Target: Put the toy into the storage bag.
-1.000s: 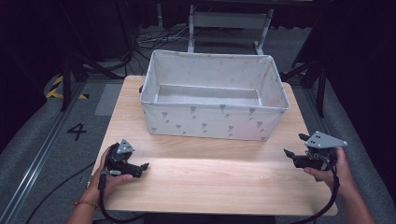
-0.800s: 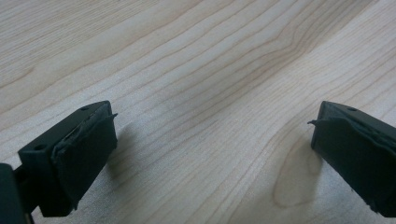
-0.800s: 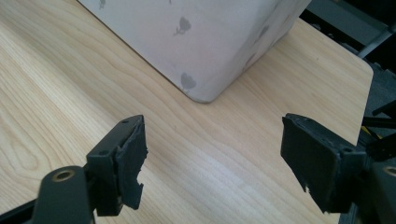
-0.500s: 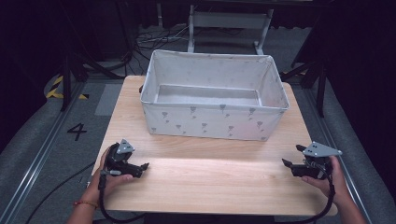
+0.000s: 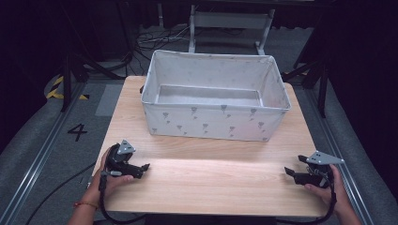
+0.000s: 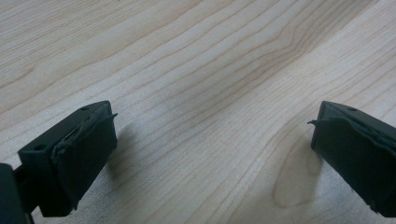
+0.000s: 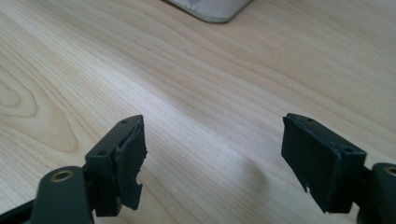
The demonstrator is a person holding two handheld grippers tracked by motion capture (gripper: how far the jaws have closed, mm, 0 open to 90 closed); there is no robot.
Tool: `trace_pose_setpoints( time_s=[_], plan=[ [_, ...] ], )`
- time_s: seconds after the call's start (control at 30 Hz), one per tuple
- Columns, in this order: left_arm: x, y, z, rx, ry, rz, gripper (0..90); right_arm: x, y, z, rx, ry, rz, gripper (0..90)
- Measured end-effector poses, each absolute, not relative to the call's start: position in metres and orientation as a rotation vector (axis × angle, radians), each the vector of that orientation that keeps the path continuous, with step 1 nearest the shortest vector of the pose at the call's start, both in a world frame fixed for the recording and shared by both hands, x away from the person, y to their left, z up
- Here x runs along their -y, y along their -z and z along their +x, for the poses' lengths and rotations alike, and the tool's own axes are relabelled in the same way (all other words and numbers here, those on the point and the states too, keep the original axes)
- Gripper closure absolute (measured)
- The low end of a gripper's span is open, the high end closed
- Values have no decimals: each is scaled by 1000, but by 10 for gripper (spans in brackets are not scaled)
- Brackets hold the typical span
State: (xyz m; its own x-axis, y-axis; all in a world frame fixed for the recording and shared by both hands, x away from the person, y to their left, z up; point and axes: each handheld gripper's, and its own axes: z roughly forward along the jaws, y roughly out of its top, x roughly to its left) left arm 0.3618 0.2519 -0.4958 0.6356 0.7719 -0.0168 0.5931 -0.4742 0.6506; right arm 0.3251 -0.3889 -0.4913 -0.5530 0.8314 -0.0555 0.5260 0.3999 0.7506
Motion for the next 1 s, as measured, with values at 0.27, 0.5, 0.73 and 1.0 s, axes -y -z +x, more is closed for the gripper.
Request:
trace_pose_setpoints(
  time_s=[0.27,0.5,0.73,1.0],
  plan=[
    [-252,496,362,-1061,-371,2229,5,394,500,328,-2241,-981,1280,156],
    [-251,496,361,-1069,-376,2226,5,394,501,329,-2230,-970,1292,135],
    [-251,496,362,-1072,-377,2224,3,394,501,329,-2215,-958,1317,113],
    [-250,496,362,-1084,-382,2218,2,393,501,331,-2187,-916,1373,37]
  ],
)
